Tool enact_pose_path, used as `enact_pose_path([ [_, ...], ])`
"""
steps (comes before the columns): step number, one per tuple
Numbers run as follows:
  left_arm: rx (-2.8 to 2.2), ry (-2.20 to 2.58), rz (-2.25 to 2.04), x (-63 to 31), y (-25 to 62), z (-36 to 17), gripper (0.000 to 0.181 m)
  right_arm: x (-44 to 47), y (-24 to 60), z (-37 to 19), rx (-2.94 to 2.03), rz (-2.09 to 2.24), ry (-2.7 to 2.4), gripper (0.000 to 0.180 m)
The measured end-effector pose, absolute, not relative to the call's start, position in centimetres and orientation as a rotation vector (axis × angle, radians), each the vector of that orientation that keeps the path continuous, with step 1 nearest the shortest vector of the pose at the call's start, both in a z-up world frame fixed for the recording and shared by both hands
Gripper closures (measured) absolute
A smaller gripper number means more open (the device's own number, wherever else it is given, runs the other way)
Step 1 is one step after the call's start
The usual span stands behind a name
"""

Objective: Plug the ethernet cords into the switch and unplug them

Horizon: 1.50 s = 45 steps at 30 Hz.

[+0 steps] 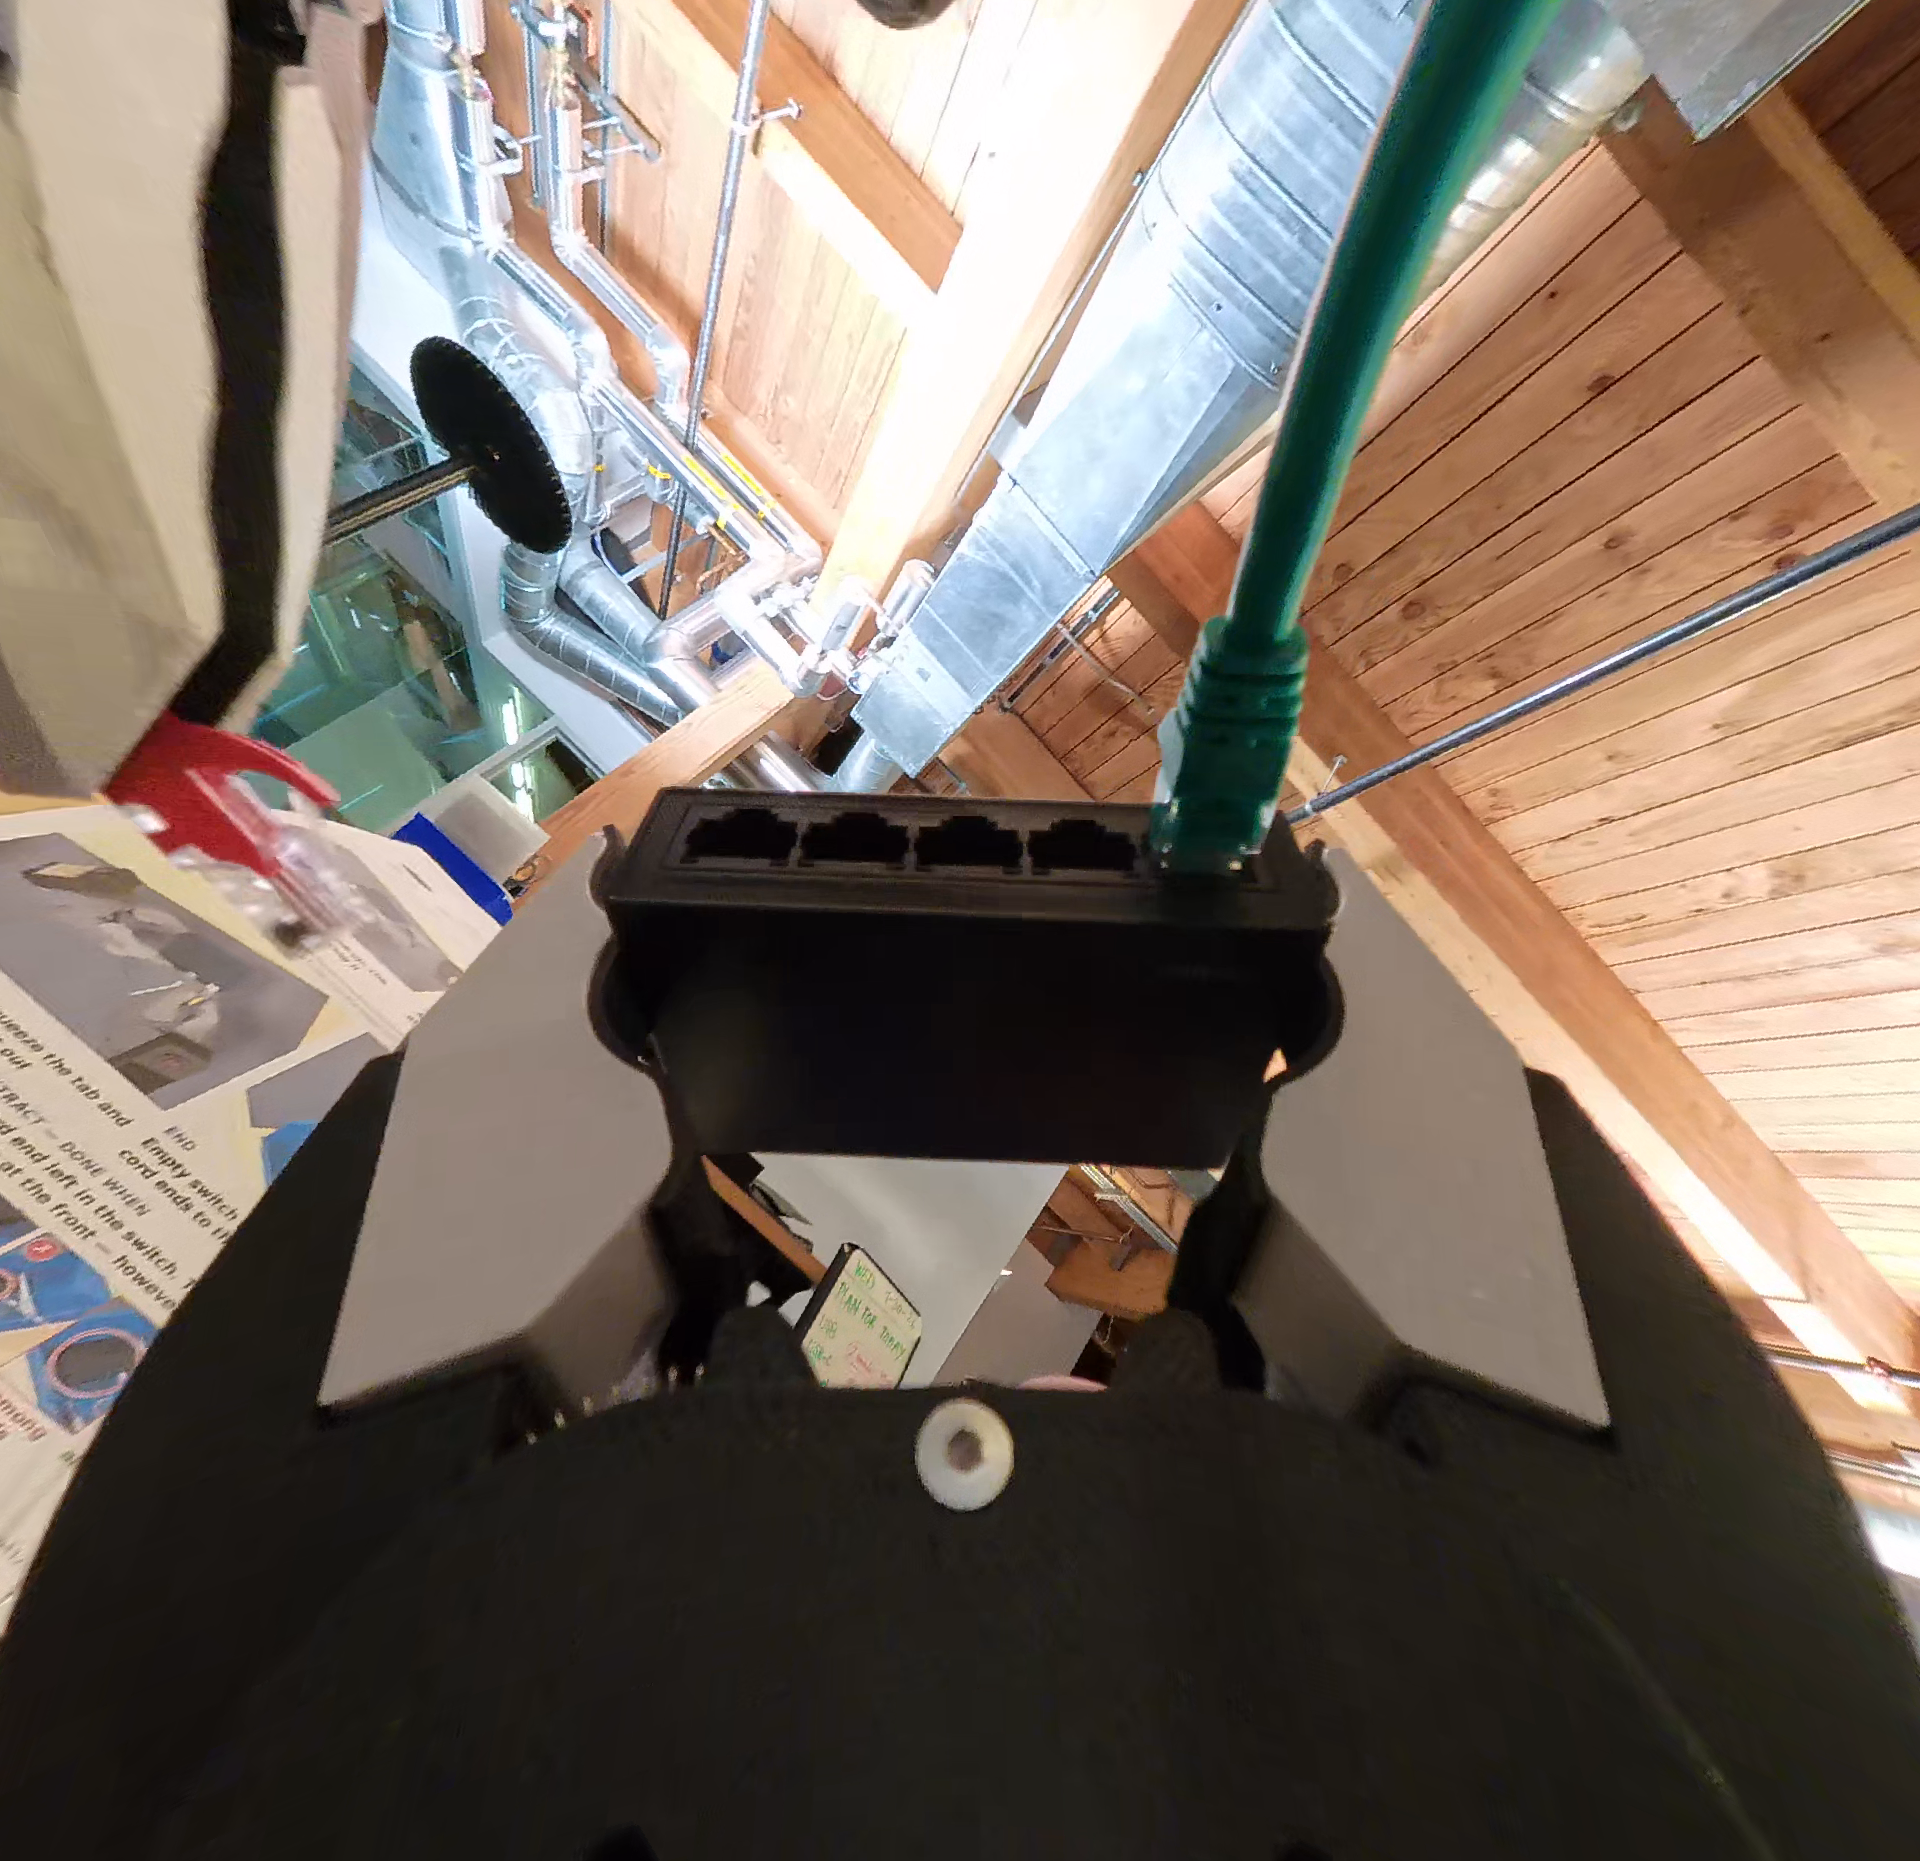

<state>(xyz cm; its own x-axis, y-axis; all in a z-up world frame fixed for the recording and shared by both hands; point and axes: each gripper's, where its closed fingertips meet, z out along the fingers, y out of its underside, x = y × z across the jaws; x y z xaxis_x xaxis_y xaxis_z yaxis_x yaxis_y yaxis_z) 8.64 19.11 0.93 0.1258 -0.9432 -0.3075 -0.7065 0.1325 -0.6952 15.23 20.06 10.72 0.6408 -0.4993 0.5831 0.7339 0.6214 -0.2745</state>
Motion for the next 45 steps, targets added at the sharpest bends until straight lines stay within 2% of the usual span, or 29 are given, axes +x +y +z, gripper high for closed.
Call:
enact_pose_path([
  [26, -1.582, 1.558, -0.56, 13.2, 18.4, 4.3, 0.169, 18.6, 20.9, 10.8, -0.602, -0.771, -0.375, 0.058],
  [45, -1.417, 1.405, -0.792, 18.4, 12.6, 8.0, 0.169, 29.0, 15.4, 14.1, -0.56, -0.859, -0.124, 0.058],
])
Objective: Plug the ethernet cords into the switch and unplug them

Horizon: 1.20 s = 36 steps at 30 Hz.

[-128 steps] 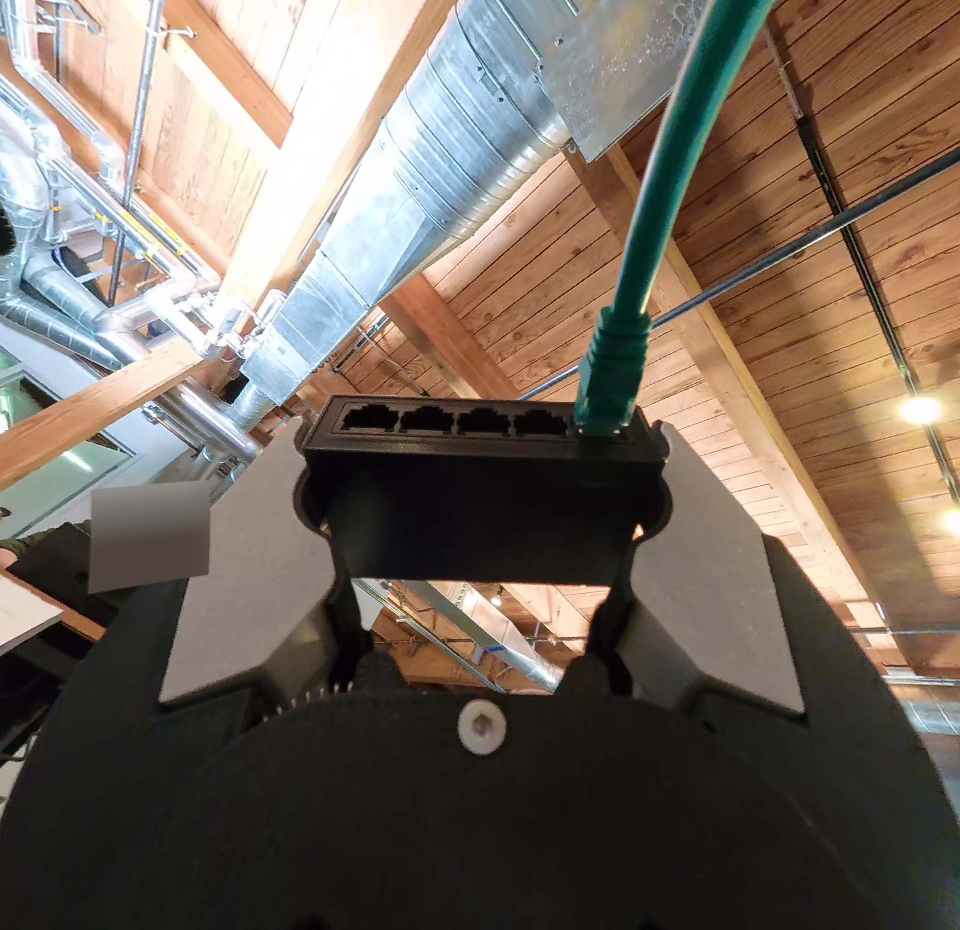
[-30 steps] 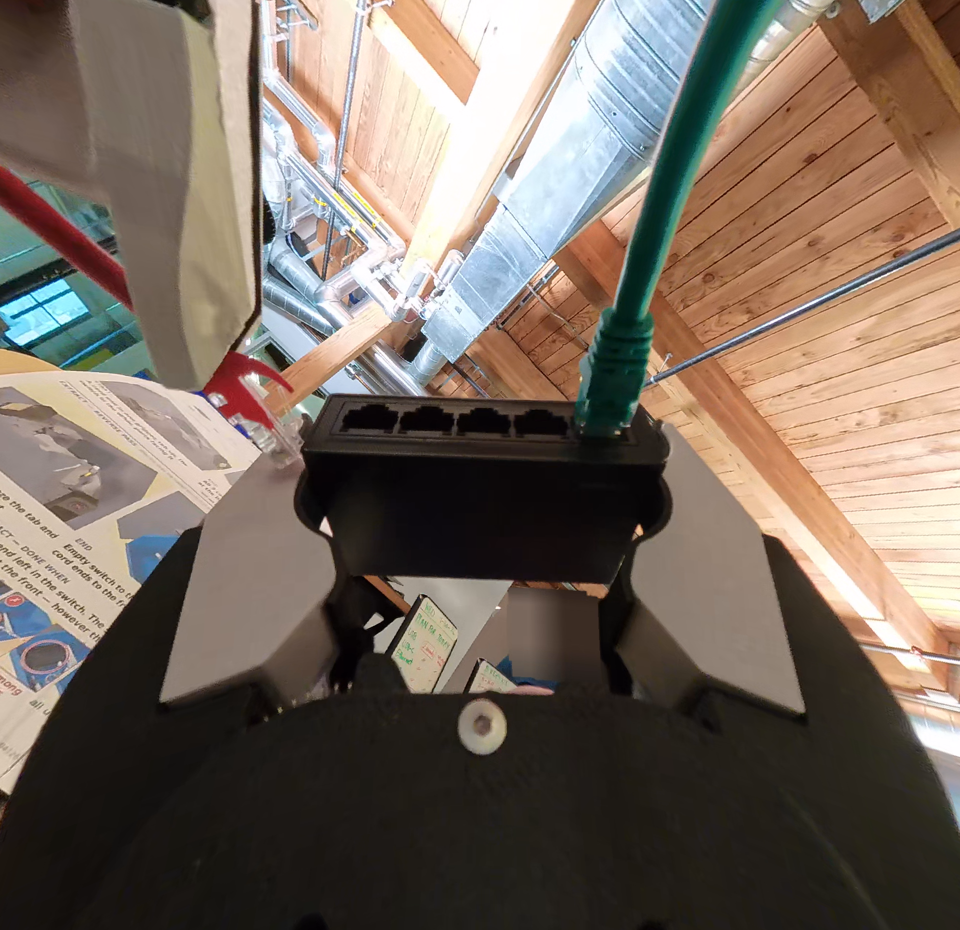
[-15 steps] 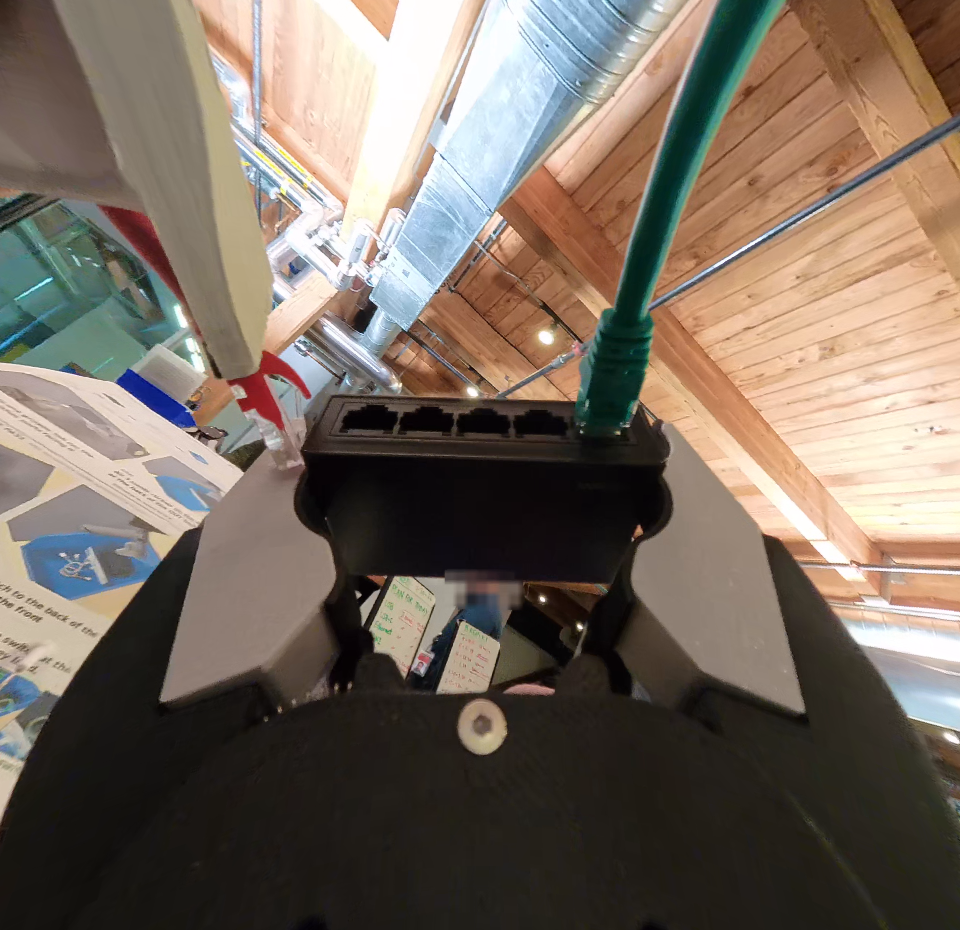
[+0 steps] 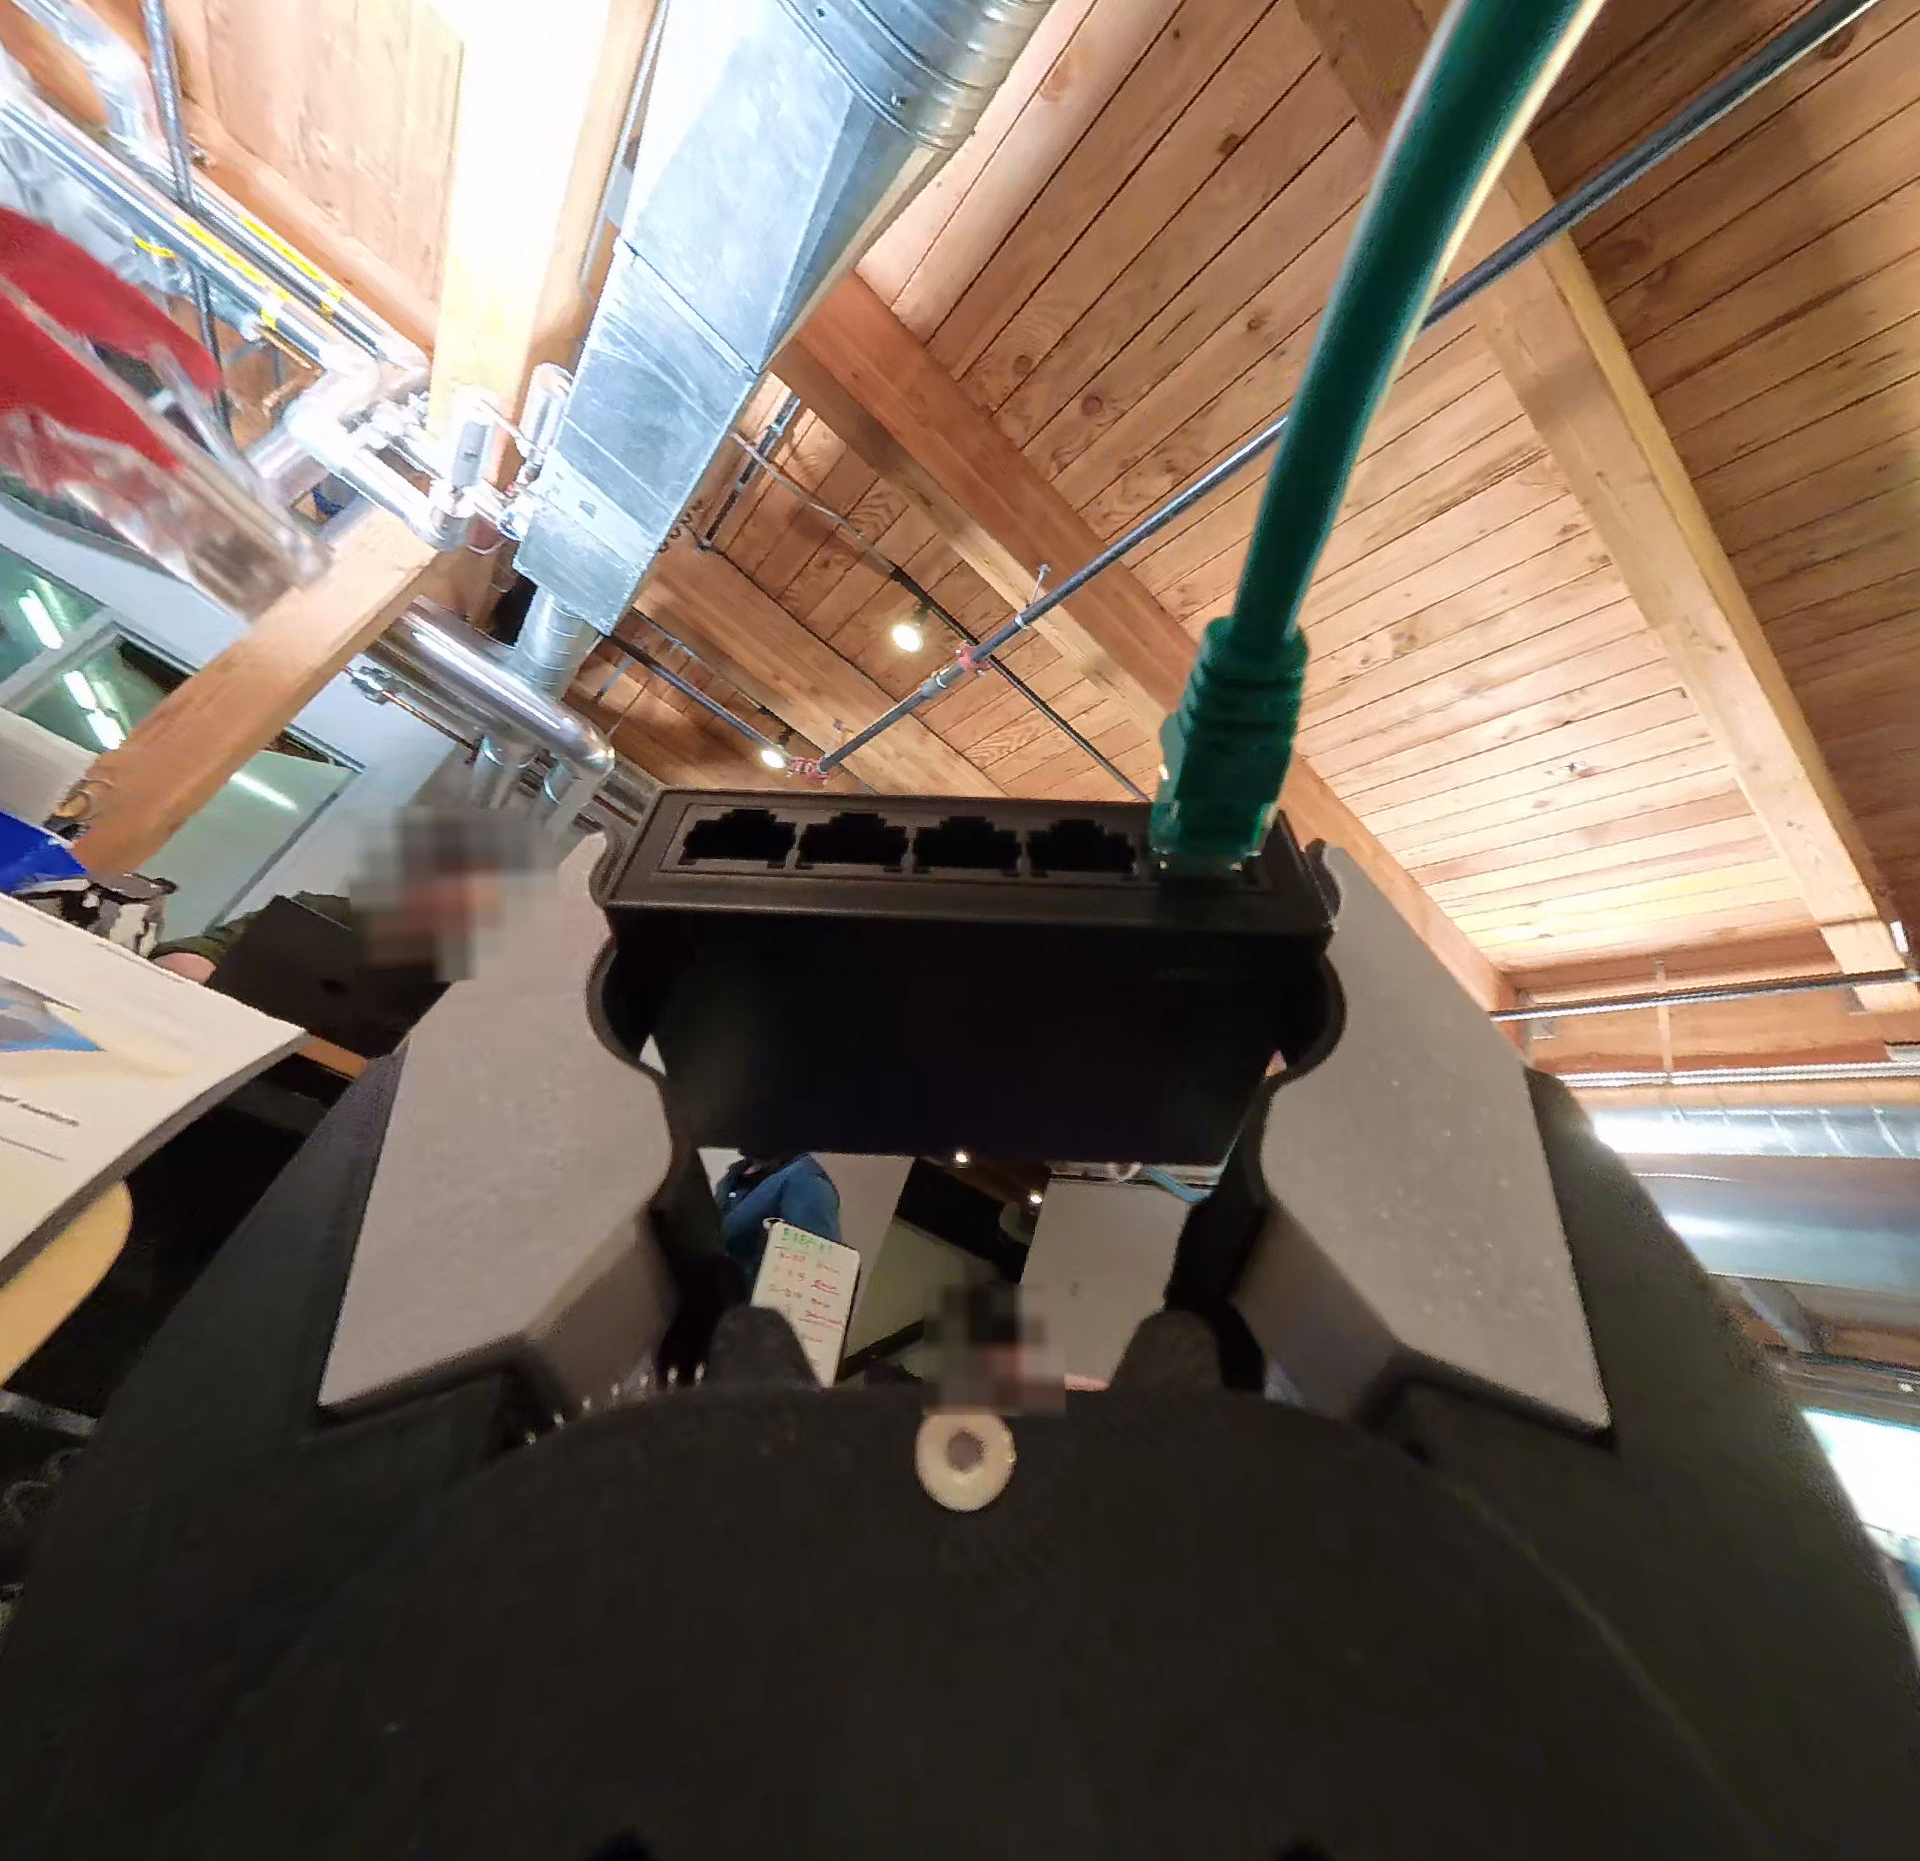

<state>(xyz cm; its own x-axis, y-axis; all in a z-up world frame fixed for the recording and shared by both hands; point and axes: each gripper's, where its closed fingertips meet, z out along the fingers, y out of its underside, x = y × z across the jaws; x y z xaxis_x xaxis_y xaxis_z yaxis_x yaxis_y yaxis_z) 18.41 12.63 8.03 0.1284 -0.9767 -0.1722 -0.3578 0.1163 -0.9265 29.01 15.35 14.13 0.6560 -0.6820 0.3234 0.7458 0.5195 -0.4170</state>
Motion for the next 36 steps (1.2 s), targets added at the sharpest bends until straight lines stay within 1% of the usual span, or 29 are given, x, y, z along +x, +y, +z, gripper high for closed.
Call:
enact_pose_path([
  [6, -1.419, 1.268, -0.975, 18.8, 11.7, 8.2, 0.169, 30.9, 15.1, 13.9, -0.564, -0.914, -0.102, 0.058],
  [11, -1.434, 1.199, -1.178, 20.1, 10.5, 8.4, 0.169, 30.7, 14.7, 14.0, -0.523, -1.004, -0.139, 0.059],
  [19, -1.447, 1.196, -1.2, 21.5, 9.7, 9.8, 0.169, 30.9, 12.9, 15.0, -0.469, -1.137, -0.15, 0.058],
  [36, -1.494, 1.215, -1.126, 25.3, 10.1, 9.4, 0.169, 32.4, 12.6, 15.1, -0.476, -1.192, -0.128, 0.057],
])
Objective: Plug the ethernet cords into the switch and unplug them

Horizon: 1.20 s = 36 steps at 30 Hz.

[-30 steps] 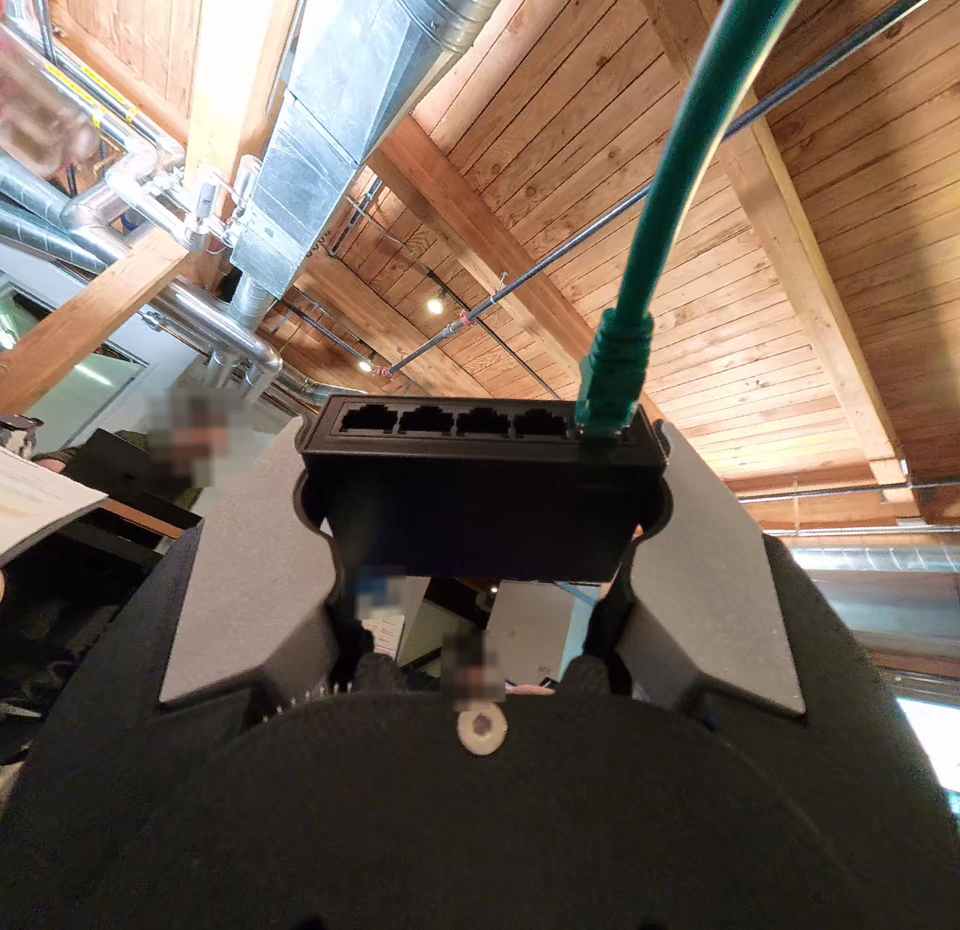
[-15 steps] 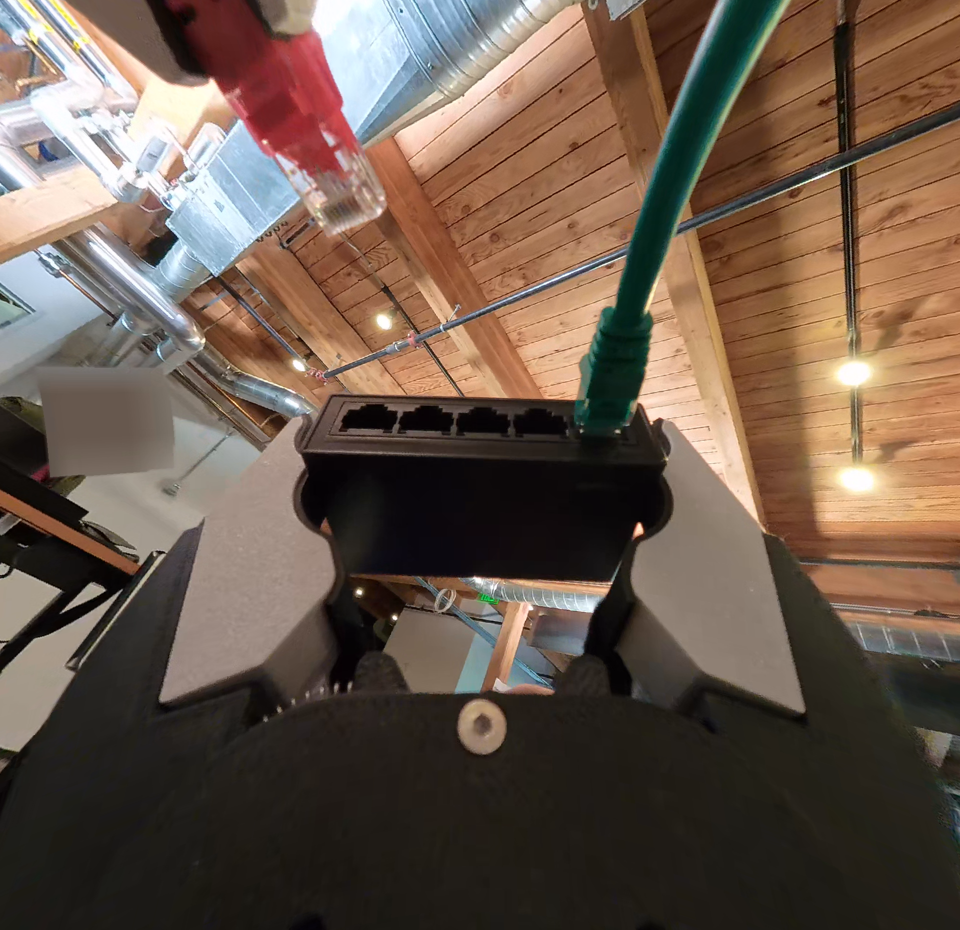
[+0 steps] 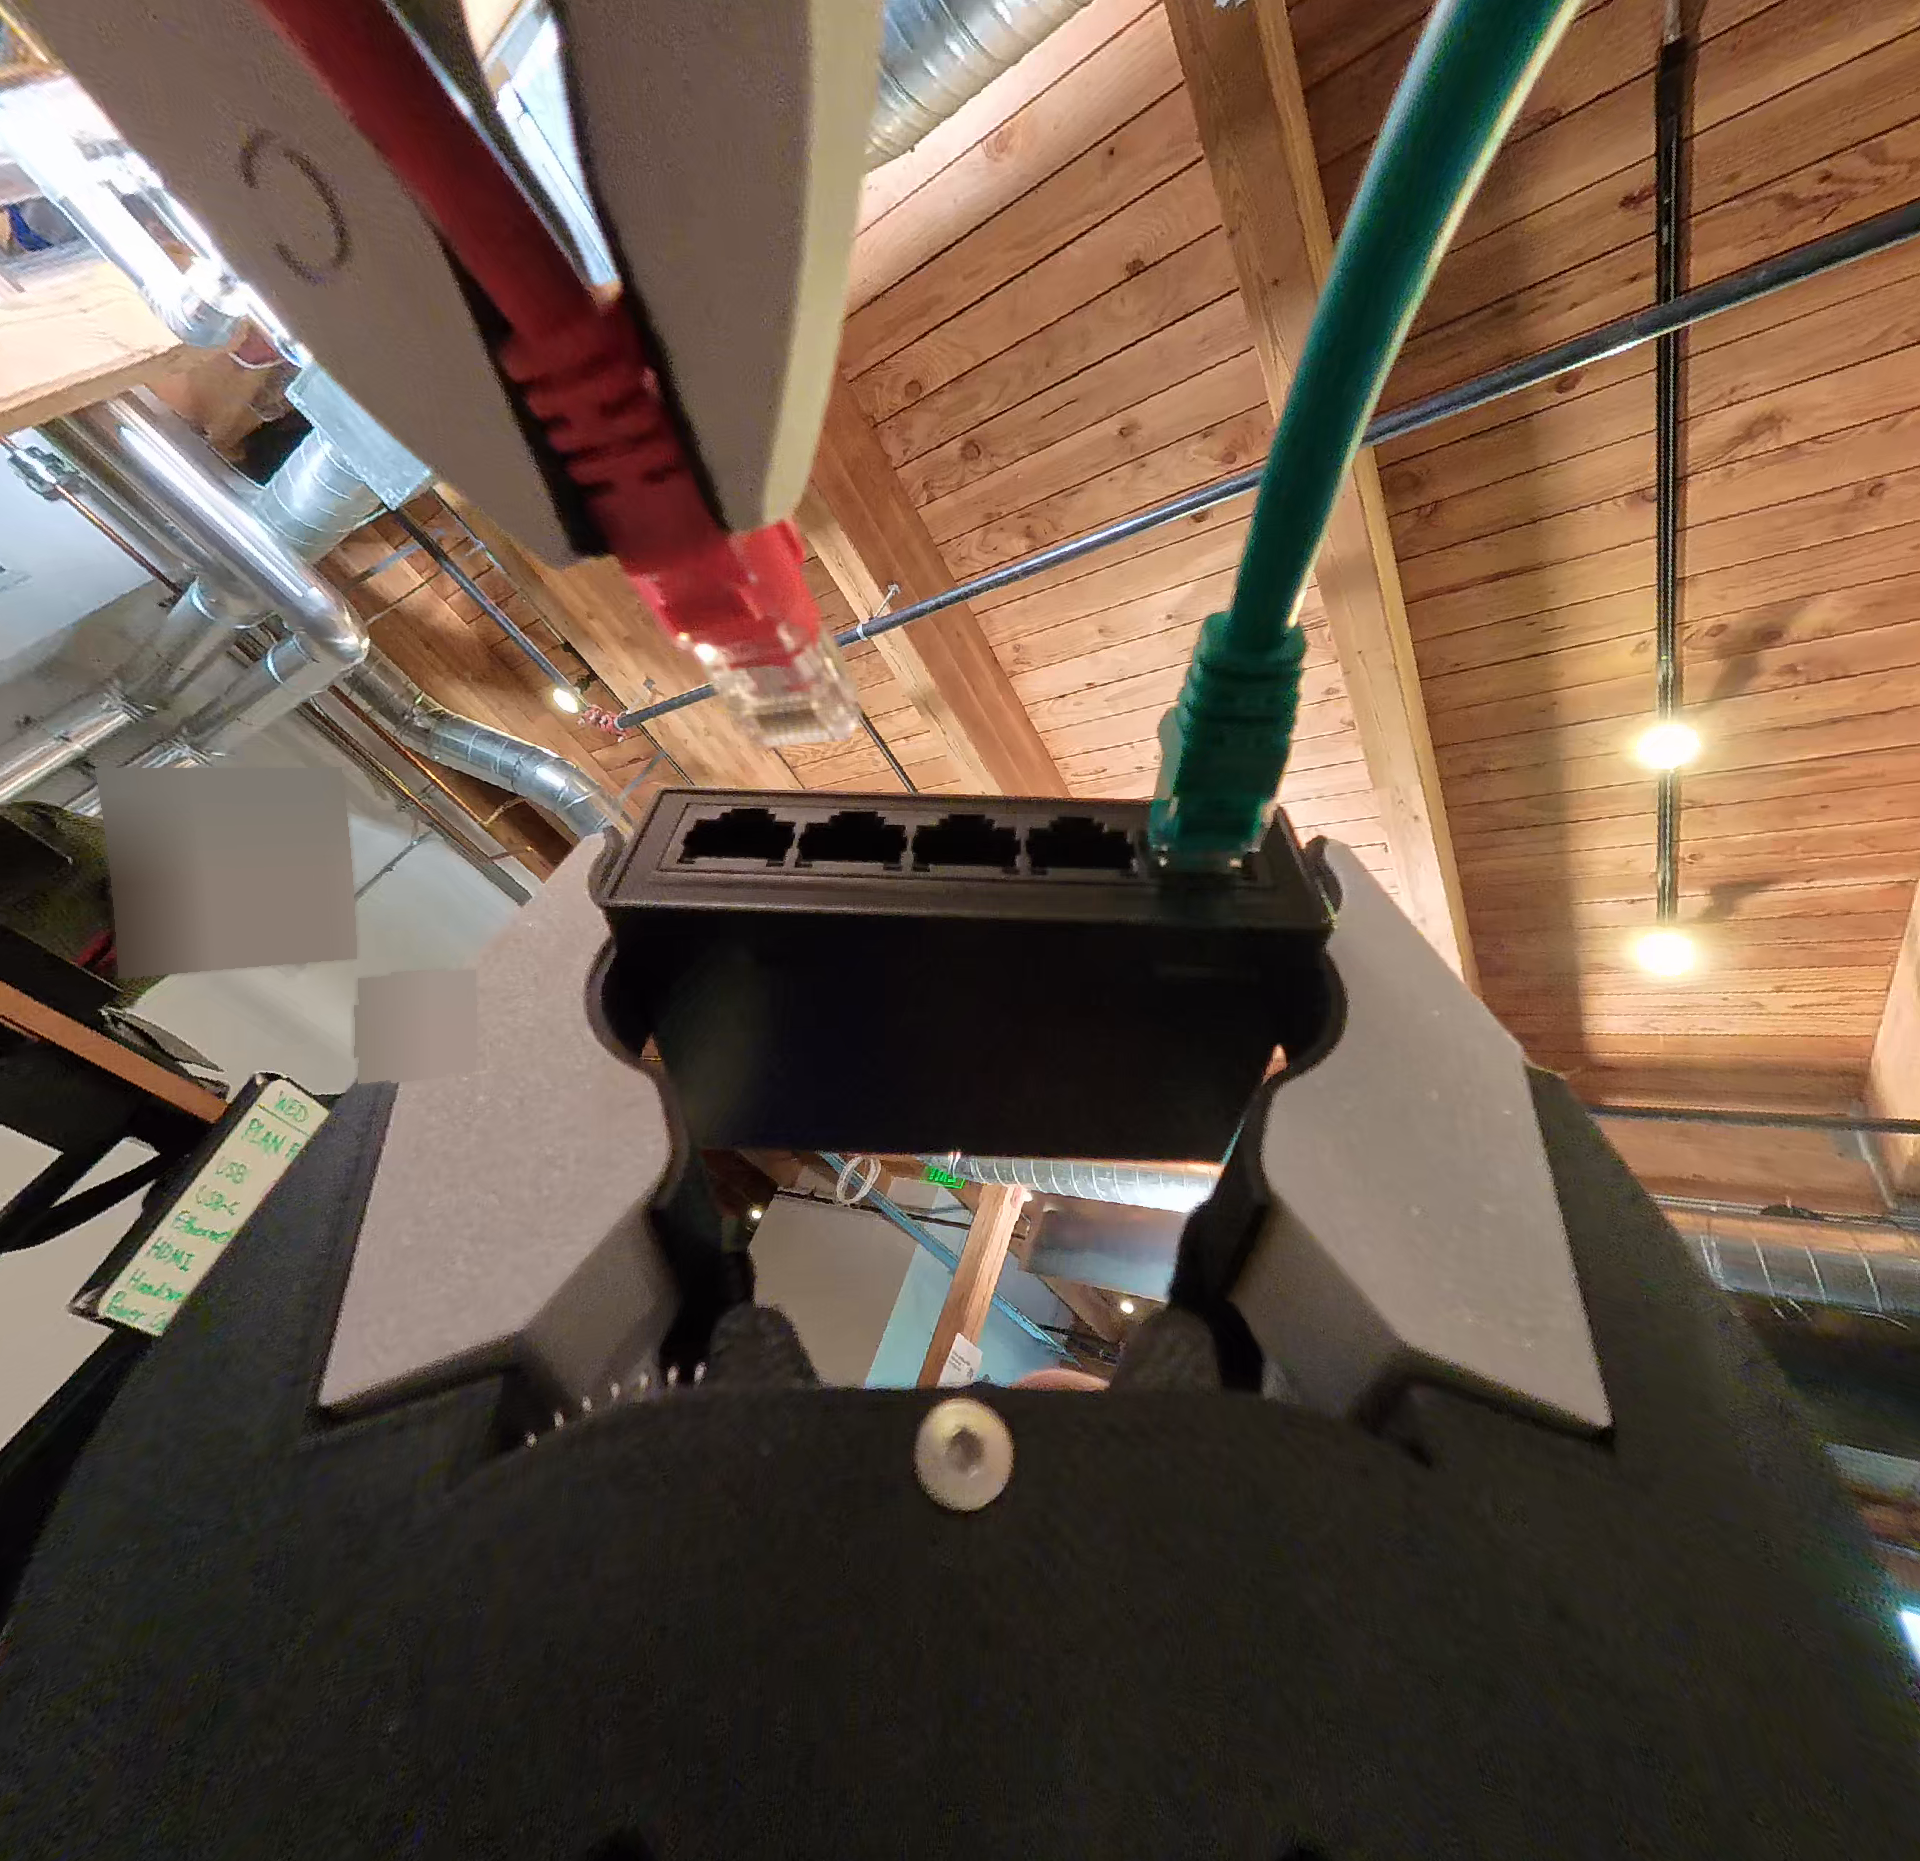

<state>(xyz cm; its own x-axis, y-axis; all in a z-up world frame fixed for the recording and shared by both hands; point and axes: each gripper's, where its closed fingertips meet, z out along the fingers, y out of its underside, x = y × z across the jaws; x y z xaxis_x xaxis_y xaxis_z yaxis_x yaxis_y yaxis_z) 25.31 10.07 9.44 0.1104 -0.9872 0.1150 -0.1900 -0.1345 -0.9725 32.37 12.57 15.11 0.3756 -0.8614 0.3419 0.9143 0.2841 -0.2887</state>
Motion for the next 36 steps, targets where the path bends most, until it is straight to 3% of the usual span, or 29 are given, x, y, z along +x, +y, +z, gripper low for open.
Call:
enact_pose_path([
  [36, -1.562, 1.148, -1.139, 27.5, 10.8, 9.6, 0.169, 32.0, 13.2, 14.9, -0.489, -1.204, -0.133, 0.057],
])
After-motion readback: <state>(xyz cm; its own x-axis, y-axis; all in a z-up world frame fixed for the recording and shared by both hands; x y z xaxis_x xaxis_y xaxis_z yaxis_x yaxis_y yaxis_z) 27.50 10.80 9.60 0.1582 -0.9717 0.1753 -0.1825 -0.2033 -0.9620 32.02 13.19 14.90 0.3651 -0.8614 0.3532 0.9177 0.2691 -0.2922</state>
